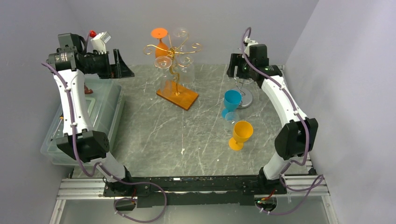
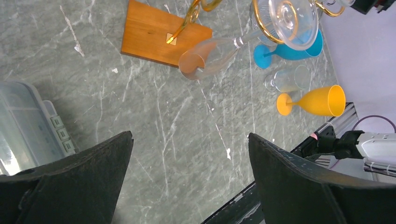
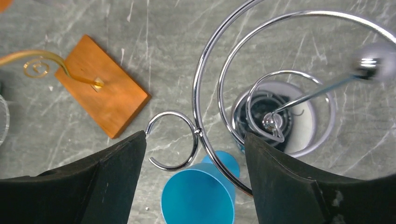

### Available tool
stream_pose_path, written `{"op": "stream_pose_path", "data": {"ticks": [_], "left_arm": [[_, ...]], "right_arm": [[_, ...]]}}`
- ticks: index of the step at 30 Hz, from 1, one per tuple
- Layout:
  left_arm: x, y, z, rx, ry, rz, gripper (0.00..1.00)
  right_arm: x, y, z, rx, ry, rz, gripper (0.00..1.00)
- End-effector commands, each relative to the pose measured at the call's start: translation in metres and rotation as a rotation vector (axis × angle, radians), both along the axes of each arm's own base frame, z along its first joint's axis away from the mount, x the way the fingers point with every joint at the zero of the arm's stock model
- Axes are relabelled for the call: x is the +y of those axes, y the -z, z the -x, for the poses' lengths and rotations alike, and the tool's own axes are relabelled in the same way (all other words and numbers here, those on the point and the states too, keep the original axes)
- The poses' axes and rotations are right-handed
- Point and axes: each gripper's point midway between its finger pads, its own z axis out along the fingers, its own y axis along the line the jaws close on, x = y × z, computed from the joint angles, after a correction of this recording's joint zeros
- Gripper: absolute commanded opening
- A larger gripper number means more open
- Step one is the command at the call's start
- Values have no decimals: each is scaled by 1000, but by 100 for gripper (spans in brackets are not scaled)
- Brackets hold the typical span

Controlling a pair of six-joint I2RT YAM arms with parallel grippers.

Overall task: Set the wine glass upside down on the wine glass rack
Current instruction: Adjust the wine rack at the center of the board.

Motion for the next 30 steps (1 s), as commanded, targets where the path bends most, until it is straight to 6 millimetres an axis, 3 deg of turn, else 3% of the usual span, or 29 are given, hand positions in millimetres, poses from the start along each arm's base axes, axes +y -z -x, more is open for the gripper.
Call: {"op": "stream_pose_path", "data": {"ticks": [1, 9, 13, 16, 18, 25, 30], "left_arm": [[-3, -10, 14, -45, 31, -23, 100], [-6, -5, 12, -32, 42, 12, 100], [-7, -2, 12, -38, 38, 16, 99], [-8, 1, 12, -33, 39, 28, 99], [-9, 3, 12, -25, 40, 35, 100], [-11, 1, 10, -34, 39, 52, 99], [-12, 2, 12, -39, 38, 59, 99]], "right_arm": [[6, -20, -7, -79, -17, 74, 78], [16, -9, -26, -78, -32, 116, 70], [21, -2, -28, -62, -69, 118, 51], [25, 1, -22, -52, -90, 107, 36], [27, -1, -17, -61, -107, 92, 31], [35, -9, 9, -69, -203, 66, 23], [37, -29, 24, -120, -250, 55, 22]]}}
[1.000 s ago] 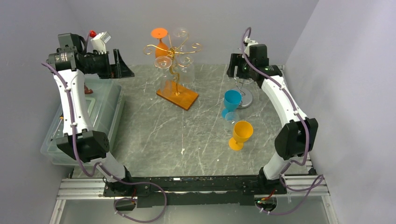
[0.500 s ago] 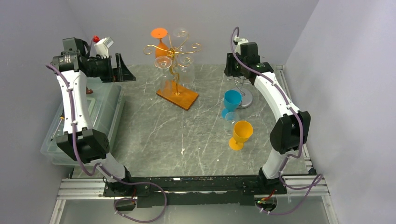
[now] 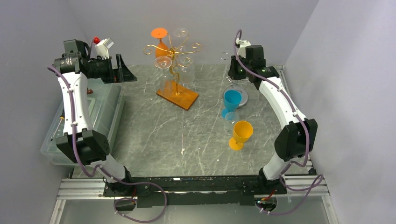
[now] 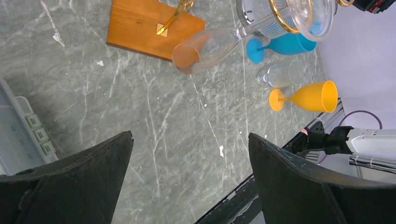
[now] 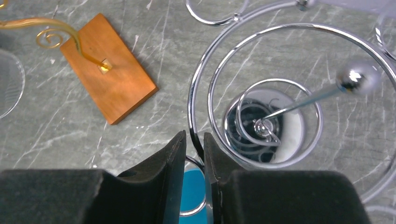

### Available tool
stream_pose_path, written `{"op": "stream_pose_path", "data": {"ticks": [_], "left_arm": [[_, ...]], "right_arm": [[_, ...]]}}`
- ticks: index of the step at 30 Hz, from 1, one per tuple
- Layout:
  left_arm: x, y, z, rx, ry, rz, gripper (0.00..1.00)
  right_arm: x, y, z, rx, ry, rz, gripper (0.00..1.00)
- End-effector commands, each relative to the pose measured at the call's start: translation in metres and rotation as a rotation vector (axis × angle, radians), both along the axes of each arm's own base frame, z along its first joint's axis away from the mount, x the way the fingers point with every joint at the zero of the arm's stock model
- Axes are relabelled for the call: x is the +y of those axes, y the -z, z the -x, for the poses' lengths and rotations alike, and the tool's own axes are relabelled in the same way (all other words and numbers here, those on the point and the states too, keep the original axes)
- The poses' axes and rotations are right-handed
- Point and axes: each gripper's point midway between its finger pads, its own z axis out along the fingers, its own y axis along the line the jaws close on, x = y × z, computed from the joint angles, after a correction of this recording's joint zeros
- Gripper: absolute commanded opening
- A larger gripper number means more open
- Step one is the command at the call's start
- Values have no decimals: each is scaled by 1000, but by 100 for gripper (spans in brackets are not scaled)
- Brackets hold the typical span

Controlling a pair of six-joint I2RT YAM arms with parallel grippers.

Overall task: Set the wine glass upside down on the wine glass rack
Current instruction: Adjust the wine rack at the center of the board.

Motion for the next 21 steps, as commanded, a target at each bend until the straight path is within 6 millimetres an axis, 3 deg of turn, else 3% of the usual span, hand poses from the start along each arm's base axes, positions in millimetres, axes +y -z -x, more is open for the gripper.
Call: {"op": "stream_pose_path", "data": {"ticks": [1, 13, 17, 19, 21], "left_arm": [[-6, -20, 8, -75, 15, 16, 99], [-6, -18, 10, -84, 14, 13, 99], [-8, -18, 11, -86, 20, 16, 99], [-8, -18, 12, -81, 25, 23, 99], [-10, -17, 13, -71, 37, 34, 99]], "right_arm": [[13, -40, 25, -75, -113, -38, 22], [12, -51, 34, -83, -107, -58, 21], [-2, -56, 36, -102, -40, -17, 50], [-7, -63, 47, -129, -20, -15, 62], [-4, -65, 65, -136, -24, -3, 68]]}}
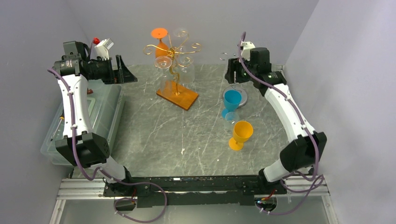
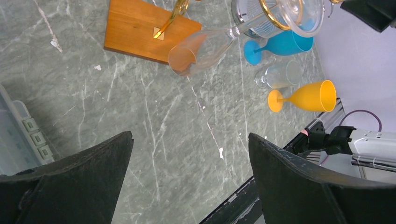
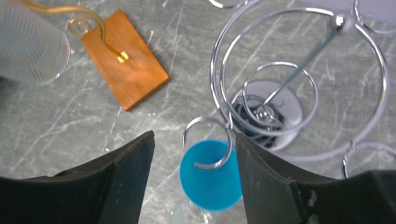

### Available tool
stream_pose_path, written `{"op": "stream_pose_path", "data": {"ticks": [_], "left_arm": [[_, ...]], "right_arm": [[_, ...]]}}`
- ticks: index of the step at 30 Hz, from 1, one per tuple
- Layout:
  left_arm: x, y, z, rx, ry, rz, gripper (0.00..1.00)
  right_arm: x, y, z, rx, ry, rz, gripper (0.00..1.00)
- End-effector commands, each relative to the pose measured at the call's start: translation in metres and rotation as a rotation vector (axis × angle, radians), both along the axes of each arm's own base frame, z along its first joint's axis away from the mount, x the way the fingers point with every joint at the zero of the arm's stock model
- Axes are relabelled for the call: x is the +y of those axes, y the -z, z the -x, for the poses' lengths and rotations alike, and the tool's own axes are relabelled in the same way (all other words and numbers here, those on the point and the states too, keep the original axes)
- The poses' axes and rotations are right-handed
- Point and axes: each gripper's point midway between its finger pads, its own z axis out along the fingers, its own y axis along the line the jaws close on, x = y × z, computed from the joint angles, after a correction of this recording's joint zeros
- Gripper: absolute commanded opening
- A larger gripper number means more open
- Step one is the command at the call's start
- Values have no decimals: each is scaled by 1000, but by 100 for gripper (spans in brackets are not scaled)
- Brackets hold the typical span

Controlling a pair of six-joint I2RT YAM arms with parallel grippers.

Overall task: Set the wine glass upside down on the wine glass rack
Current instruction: Adjust the wine rack at the center of the board, then pick up the wine glass at the center of the board.

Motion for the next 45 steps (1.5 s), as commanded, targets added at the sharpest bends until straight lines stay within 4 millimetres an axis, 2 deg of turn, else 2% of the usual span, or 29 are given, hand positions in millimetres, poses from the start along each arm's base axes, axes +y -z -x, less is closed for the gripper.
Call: {"op": "stream_pose_path", "data": {"ticks": [1, 4, 6, 8, 12, 16, 20, 23, 38, 45], "left_arm": [[-8, -14, 9, -38, 37, 30, 99], [-8, -9, 12, -22, 41, 27, 99], [-7, -7, 14, -23, 40, 21, 99], [-8, -7, 17, -28, 42, 17, 100], [-7, -8, 22, -32, 33, -2, 99], [-4, -8, 24, -43, 21, -29, 99], [-3, -12, 25, -57, 18, -43, 99], [-3, -13, 25, -62, 19, -47, 100], [-3, -17, 23, -78, 23, -49, 99], [-4, -19, 26, -93, 30, -53, 99]], "right_arm": [[-4, -35, 41, -88, 23, 24, 69], [12, -22, 77, -38, -26, 59, 69], [28, -4, 102, 20, -75, 98, 69], [32, 17, 120, 86, -84, 150, 67], [36, 50, 147, 165, -74, 206, 66], [36, 78, 161, 217, -66, 207, 63], [32, 110, 164, 268, -43, 256, 61], [29, 124, 162, 274, -28, 281, 59], [30, 166, 137, 277, 1, 385, 47], [31, 189, 138, 319, -15, 409, 39]]}}
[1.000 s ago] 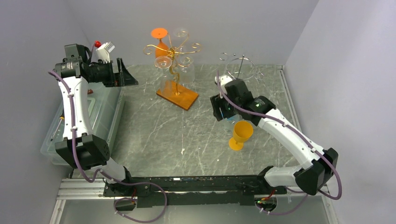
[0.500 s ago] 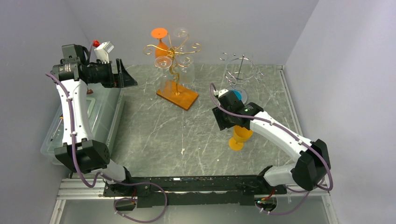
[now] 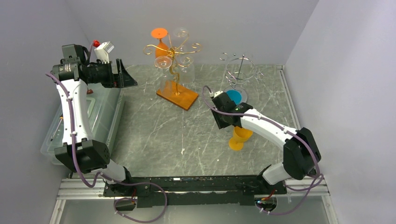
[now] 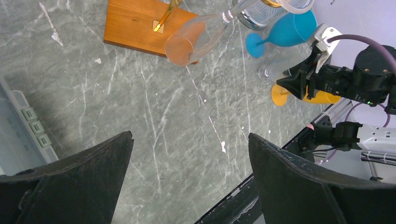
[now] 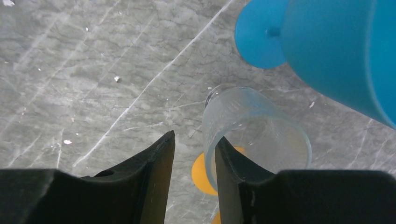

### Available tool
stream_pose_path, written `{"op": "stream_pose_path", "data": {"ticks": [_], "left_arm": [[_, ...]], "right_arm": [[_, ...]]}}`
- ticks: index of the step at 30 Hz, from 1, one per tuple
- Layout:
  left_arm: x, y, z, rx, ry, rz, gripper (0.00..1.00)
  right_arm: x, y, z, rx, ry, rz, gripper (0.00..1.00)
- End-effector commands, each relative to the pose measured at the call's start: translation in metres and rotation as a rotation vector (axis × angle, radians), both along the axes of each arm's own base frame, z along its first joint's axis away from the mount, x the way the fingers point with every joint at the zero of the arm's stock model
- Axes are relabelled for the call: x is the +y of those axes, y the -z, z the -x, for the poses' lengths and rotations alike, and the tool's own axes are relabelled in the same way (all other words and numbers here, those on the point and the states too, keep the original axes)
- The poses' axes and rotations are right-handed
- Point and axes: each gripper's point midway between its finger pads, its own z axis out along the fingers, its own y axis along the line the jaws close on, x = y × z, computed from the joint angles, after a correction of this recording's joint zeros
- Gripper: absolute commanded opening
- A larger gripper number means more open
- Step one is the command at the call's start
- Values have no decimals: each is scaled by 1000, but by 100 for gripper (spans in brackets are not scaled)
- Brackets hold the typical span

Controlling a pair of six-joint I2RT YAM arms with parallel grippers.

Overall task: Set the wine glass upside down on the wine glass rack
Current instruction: Pick up the wine glass at the center of the board.

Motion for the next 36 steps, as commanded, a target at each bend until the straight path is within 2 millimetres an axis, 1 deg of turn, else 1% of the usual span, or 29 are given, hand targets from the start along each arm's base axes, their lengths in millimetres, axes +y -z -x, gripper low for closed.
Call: {"op": "stream_pose_path", "data": {"ticks": [1, 4, 6, 9, 11, 13, 14, 18, 20, 22, 24, 28, 32, 36], "left_arm": [[-2, -17, 7, -77, 23, -23, 100], [-3, -19, 10, -85, 29, -20, 100], [-5, -20, 12, -89, 35, -15, 100], [-9, -24, 17, -93, 57, -2, 98], [-12, -30, 22, -104, 75, -1, 91], [-13, -32, 29, -111, 95, -14, 86], [-13, -32, 33, -109, 99, -23, 87], [-18, -36, 52, -144, 140, -51, 99], [-22, -42, 62, -184, 162, -64, 99], [-27, -50, 73, -218, 186, -66, 99], [-32, -55, 83, -231, 204, -60, 99], [-43, -61, 103, -245, 253, -34, 99], [-57, -67, 121, -272, 319, 35, 100], [-72, -67, 133, -273, 376, 71, 99]], "right_arm": [[3, 10, -4, -5, -7, 3, 37], [5, 8, -3, -8, -14, -15, 28], [7, 1, -3, -20, -18, -33, 21], [15, -21, -4, -61, -39, -94, 11], [23, -42, -3, -89, -66, -163, 5], [33, -67, 2, -110, -106, -252, 0], [38, -79, 5, -118, -123, -292, 0], [49, -132, 24, -148, -194, -437, 0], [52, -160, 35, -171, -225, -507, 0], [56, -199, 46, -214, -265, -597, 0], [64, -232, 56, -245, -306, -689, 0], [88, -291, 70, -284, -420, -886, 0], [112, -341, 74, -324, -527, -1057, 0], [132, -373, 74, -323, -601, -1172, 0]]}}
